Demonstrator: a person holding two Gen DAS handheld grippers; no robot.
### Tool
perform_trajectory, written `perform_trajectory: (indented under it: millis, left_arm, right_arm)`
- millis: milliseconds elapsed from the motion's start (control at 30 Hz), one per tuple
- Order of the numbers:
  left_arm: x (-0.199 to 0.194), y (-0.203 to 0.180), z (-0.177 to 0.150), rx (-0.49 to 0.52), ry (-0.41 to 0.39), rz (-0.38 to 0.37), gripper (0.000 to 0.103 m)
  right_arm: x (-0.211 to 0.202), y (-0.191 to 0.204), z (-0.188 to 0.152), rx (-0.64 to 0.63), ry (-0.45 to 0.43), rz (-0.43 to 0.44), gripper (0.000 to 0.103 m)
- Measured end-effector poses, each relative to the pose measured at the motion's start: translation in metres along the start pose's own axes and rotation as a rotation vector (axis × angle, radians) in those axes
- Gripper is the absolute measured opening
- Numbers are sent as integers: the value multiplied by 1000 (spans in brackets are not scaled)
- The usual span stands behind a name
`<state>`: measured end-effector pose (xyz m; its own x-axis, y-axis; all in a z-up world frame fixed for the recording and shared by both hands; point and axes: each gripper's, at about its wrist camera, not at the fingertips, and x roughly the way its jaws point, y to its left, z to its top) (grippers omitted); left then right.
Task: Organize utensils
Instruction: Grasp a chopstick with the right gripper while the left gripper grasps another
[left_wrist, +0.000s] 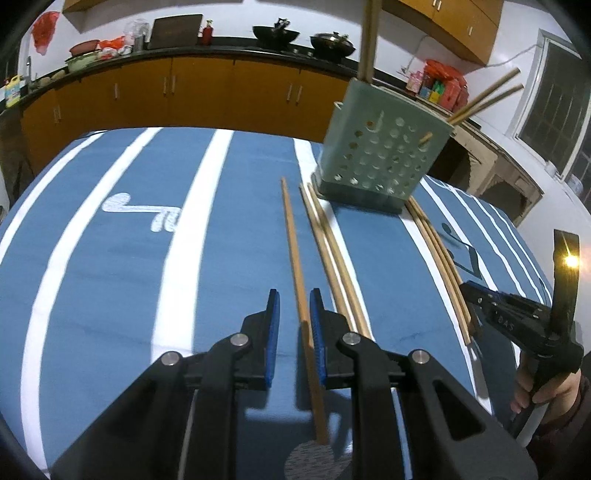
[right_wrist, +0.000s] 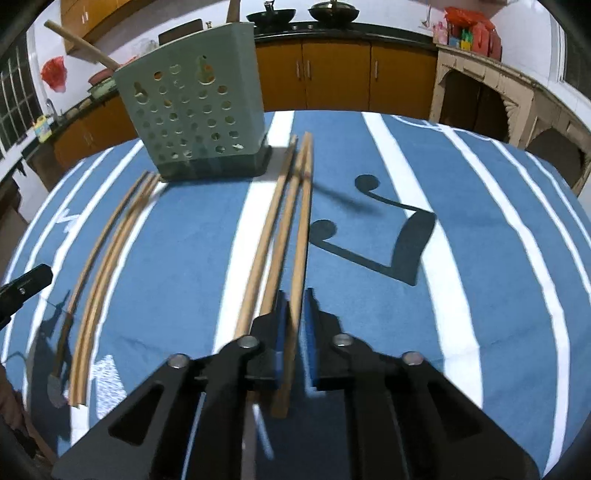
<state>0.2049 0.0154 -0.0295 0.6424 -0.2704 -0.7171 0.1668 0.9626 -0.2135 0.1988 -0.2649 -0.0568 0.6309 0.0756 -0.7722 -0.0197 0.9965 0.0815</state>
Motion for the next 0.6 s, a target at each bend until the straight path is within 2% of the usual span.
perform_trajectory:
  millis: [133, 233, 400, 467, 600]
  left_arm:
    - [6, -10, -1, 39, 17, -3, 18]
    - [12, -16, -2, 69, 33, 4, 18]
    - [28, -23, -5, 99, 79, 50, 17]
    - [33, -23, -6, 100, 88, 82, 11]
    - [35, -15, 0, 76, 72, 130, 8]
  right_arm:
    - [-1, -23, 1, 91, -12, -59, 7]
    - [-3, -43, 1, 150, -13, -72, 7]
    - [-4, -47, -2, 150, -16, -77, 7]
    - [-3, -46, -1, 150, -18, -79, 7]
    - [-3, -43, -1, 153, -17, -63, 7]
